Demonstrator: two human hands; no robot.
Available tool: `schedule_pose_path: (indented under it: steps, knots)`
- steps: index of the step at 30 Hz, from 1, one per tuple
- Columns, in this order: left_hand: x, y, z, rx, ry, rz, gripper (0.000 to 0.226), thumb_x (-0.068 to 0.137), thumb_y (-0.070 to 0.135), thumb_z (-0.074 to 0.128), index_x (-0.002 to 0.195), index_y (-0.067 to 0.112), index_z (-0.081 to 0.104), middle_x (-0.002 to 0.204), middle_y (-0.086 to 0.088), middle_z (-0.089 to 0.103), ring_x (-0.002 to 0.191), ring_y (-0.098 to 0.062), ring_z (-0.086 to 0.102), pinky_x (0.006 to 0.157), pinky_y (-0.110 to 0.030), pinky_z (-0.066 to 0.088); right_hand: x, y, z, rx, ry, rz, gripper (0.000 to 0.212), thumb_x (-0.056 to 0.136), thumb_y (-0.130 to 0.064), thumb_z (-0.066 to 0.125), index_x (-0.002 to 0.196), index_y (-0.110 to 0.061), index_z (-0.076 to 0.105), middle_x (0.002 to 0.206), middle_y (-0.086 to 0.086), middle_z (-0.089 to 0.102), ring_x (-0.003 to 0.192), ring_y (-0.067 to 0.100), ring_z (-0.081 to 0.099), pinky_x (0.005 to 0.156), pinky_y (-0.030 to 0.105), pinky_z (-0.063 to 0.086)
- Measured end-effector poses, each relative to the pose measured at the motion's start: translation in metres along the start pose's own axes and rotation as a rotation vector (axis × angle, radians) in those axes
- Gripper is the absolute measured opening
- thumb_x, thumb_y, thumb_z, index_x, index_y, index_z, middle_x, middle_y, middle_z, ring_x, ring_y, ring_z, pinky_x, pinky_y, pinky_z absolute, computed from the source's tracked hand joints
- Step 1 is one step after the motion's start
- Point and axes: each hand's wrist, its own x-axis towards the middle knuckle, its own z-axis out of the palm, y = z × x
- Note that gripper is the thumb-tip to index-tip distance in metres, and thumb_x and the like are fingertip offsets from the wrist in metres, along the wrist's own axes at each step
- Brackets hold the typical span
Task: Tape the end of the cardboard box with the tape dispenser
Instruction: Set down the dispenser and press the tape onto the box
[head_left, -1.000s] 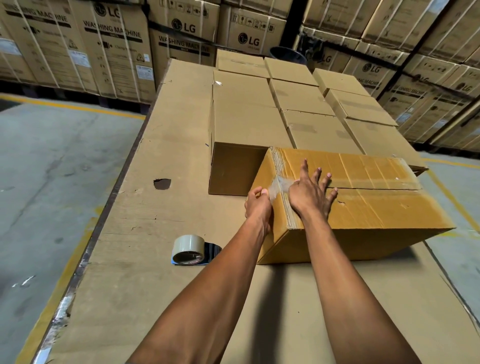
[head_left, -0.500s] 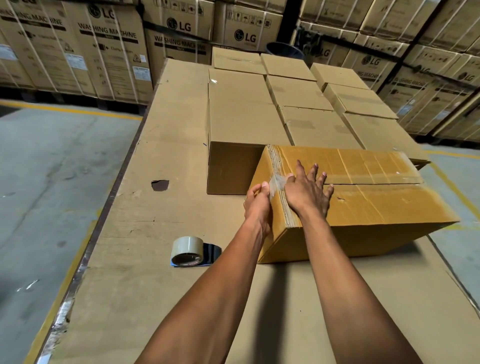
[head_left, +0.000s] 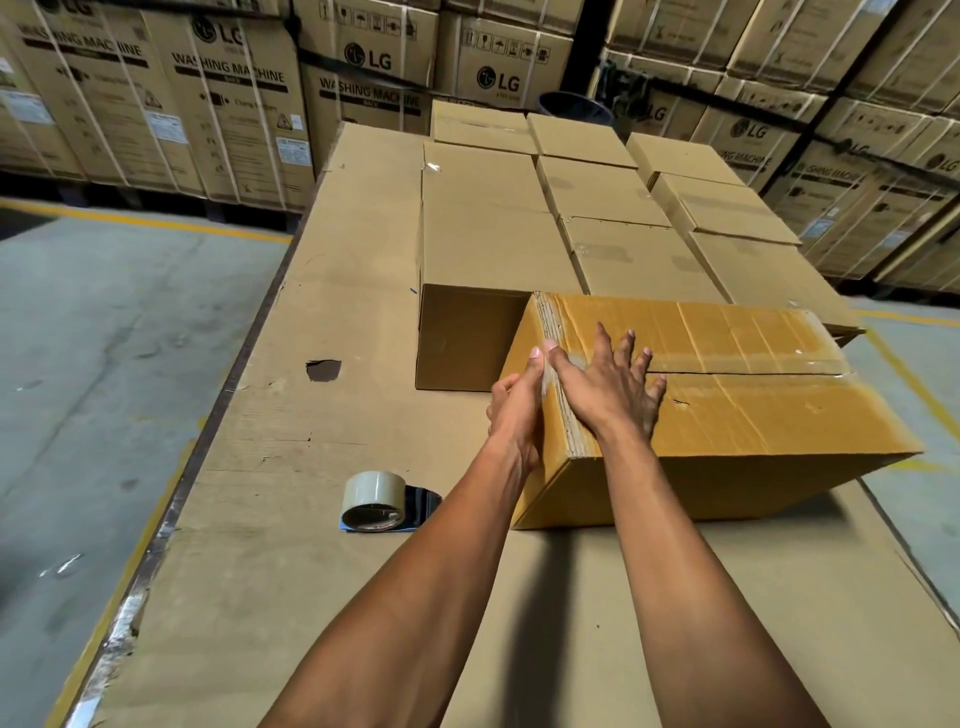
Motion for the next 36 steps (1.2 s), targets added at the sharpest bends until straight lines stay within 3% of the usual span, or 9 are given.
schedule_pose_path:
  steps: [3,8,14,17,21,24,26,31,36]
  knots:
    - [-0.053,0.033,0.006,-0.064,-0.082,0.033,0.094,0.054,0.084,0.099,0.129,0.031,0.079,0.140,-0.012,0.078,0.118,-0.035,0.083,0.098,-0.062,0.070,0.005,0.001,0.001,-0.006,-0.029,-0.002,0.080,0.100,-0.078,0.021,0.168,-0.042,0.000,0.178,0.007,-0.008,0.164,0.035,-0.007,0.129,0.063,-0.002]
    - [-0.106,0.057,0.010,-0.077,-0.089,0.067,0.039,0.107,0.040,0.080,0.140,0.025,0.068,0.134,-0.013,0.079,0.113,-0.028,0.078,0.092,-0.045,0.068,0.009,0.002,0.003,-0.045,-0.021,-0.023,0.064,0.110,-0.056,0.021,0.167,-0.045,-0.007,0.178,0.007,-0.009,0.163,0.038,-0.009,0.129,0.064,-0.002]
    - [-0.110,0.052,0.001,-0.016,-0.028,0.087,0.027,0.115,0.027,0.069,0.142,0.022,0.071,0.138,-0.015,0.078,0.109,-0.027,0.076,0.081,-0.035,0.066,0.004,-0.001,0.000,-0.029,0.032,-0.018,0.072,0.111,-0.030,0.034,0.169,-0.035,-0.008,0.178,0.007,-0.003,0.164,0.039,-0.002,0.130,0.061,0.003]
    - [-0.120,0.057,-0.006,0.084,0.015,0.088,0.030,0.118,0.022,0.065,0.147,0.019,0.072,0.137,-0.012,0.074,0.112,-0.027,0.073,0.083,-0.035,0.063,0.002,-0.001,-0.002,0.028,0.051,0.000,0.072,0.111,-0.030,0.035,0.170,-0.027,-0.007,0.178,0.005,0.003,0.164,0.035,0.000,0.131,0.060,0.003]
    - [-0.129,0.060,-0.012,0.129,-0.057,0.101,0.052,0.117,0.057,0.055,0.146,0.017,0.072,0.132,-0.012,0.082,0.112,-0.027,0.081,0.089,-0.038,0.067,0.000,0.004,-0.013,0.117,-0.038,0.008,0.093,0.104,-0.072,0.027,0.170,-0.016,-0.005,0.178,0.010,0.007,0.165,0.032,-0.001,0.132,0.056,0.002]
    - [-0.134,0.053,-0.004,0.068,-0.166,0.139,0.098,0.076,0.093,0.079,0.144,0.022,0.070,0.129,-0.013,0.085,0.117,-0.033,0.084,0.109,-0.056,0.066,-0.006,0.013,-0.021,0.156,-0.088,-0.022,0.115,0.090,-0.090,0.034,0.170,-0.018,-0.007,0.178,0.009,0.002,0.165,0.029,0.000,0.131,0.051,0.004]
    - [-0.126,0.042,0.001,0.008,-0.151,0.123,0.111,0.060,0.089,0.091,0.145,0.023,0.064,0.131,-0.014,0.084,0.118,-0.034,0.084,0.110,-0.060,0.065,-0.006,0.018,-0.017,0.084,-0.086,-0.050,0.121,0.086,-0.095,0.031,0.169,-0.017,-0.007,0.179,0.006,-0.002,0.165,0.025,-0.001,0.132,0.049,0.004]
    - [-0.134,0.046,0.004,-0.067,-0.148,0.111,0.044,0.108,0.044,0.077,0.143,0.021,0.062,0.135,-0.017,0.079,0.125,-0.035,0.079,0.115,-0.059,0.062,0.000,0.021,-0.006,0.029,-0.047,-0.099,0.092,0.101,-0.077,0.026,0.170,-0.025,-0.006,0.178,0.006,-0.005,0.165,0.028,-0.002,0.132,0.051,0.005]
    - [-0.128,0.037,-0.002,-0.066,-0.077,0.129,0.008,0.118,0.027,0.063,0.124,0.028,0.069,0.140,-0.017,0.077,0.132,-0.036,0.075,0.118,-0.055,0.061,0.000,0.021,-0.004,0.022,-0.018,-0.133,0.071,0.112,-0.048,0.030,0.169,-0.030,-0.008,0.178,0.005,-0.001,0.164,0.033,0.000,0.132,0.055,0.008]
